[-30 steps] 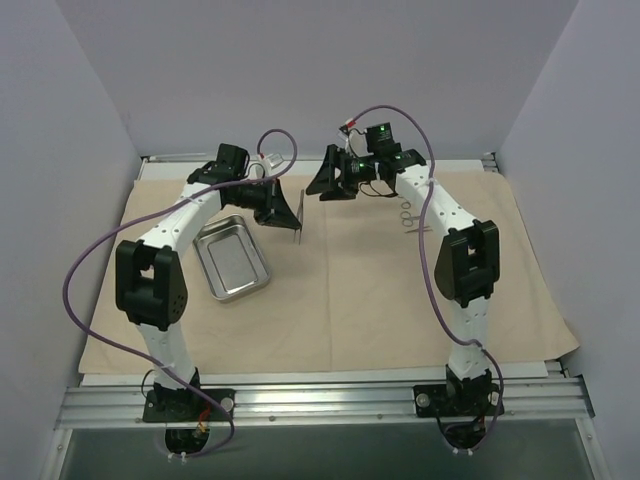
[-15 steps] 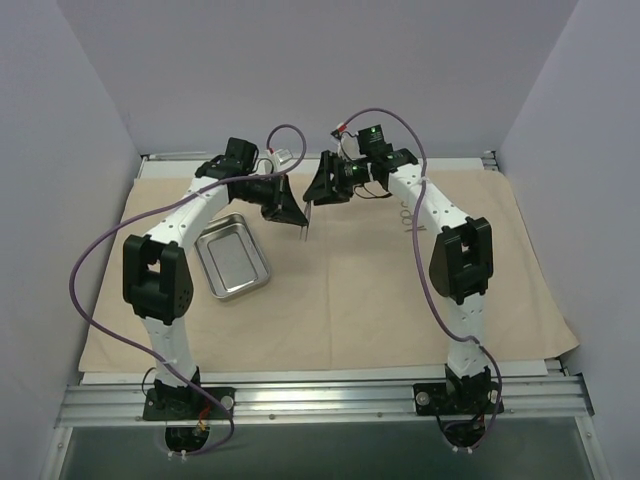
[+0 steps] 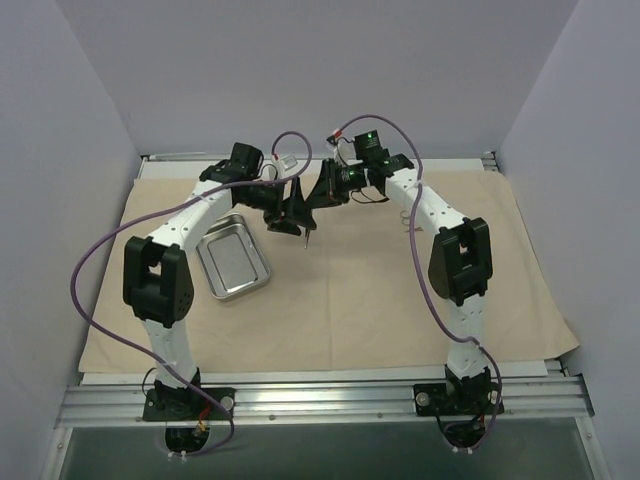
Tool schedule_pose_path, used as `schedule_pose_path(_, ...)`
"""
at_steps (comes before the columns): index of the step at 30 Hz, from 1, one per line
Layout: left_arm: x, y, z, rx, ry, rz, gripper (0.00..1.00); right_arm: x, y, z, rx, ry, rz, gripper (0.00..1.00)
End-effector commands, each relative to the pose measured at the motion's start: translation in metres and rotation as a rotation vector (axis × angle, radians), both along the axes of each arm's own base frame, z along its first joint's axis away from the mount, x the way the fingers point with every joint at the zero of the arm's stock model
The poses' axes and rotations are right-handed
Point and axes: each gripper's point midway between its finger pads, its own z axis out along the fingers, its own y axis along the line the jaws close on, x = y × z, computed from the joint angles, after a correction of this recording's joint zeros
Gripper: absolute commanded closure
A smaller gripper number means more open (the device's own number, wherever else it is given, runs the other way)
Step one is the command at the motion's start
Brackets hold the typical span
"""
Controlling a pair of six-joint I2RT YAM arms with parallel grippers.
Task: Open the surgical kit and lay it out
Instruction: Place the medical item in the surgical kit.
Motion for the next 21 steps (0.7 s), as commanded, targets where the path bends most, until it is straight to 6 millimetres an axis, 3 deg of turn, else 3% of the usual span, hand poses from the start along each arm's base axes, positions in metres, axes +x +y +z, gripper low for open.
schedule_pose_path(1, -0.009, 0.006, 0.023, -0.045, -0.085, -0.025, 0.2, -0.017, -0.001, 0.029, 0.056, -0.05, 0.04, 1.0)
schedule_pose_path(7, -0.019, 0.009, 0.023, -0.056, -0.111, -0.042, 0.15, -0.028, -0.003, 0.042, 0.097, -0.056, 0.044, 1.0)
schedule_pose_path(10, -0.024, 0.007, 0.024, -0.077, -0.106, -0.055, 0.15, -0.033, -0.003, 0.056, 0.154, -0.055, 0.032, 1.0)
schedule_pose_path(11, -0.029, 0.006, 0.022, -0.094, -0.092, -0.067, 0.15, -0.031, -0.004, 0.069, 0.185, -0.101, 0.026, 1.0)
schedule_pose_path(12, -0.032, 0.004, 0.024, -0.112, -0.085, -0.072, 0.15, -0.033, -0.005, 0.066, 0.192, -0.084, 0.021, 1.0)
schedule_pose_path(14, -0.038, -0.001, 0.029, -0.153, -0.087, -0.097, 0.16, -0.034, -0.005, 0.082, 0.241, -0.108, 0.018, 1.0)
schedule_pose_path(16, -0.04, -0.003, 0.036, -0.183, -0.092, -0.106, 0.18, -0.036, -0.006, 0.084, 0.262, -0.098, 0.015, 1.0)
schedule_pose_path(18, -0.044, -0.007, 0.041, -0.227, -0.094, -0.115, 0.26, -0.038, -0.005, 0.092, 0.291, -0.1, 0.01, 1.0)
schedule_pose_path(19, -0.047, -0.007, 0.046, -0.247, -0.079, -0.112, 0.41, -0.041, -0.004, 0.1, 0.31, -0.109, 0.01, 1.0)
schedule_pose_path(21, -0.053, -0.008, 0.05, -0.279, -0.056, -0.121, 0.56, -0.042, -0.005, 0.101, 0.315, -0.106, 0.001, 1.0)
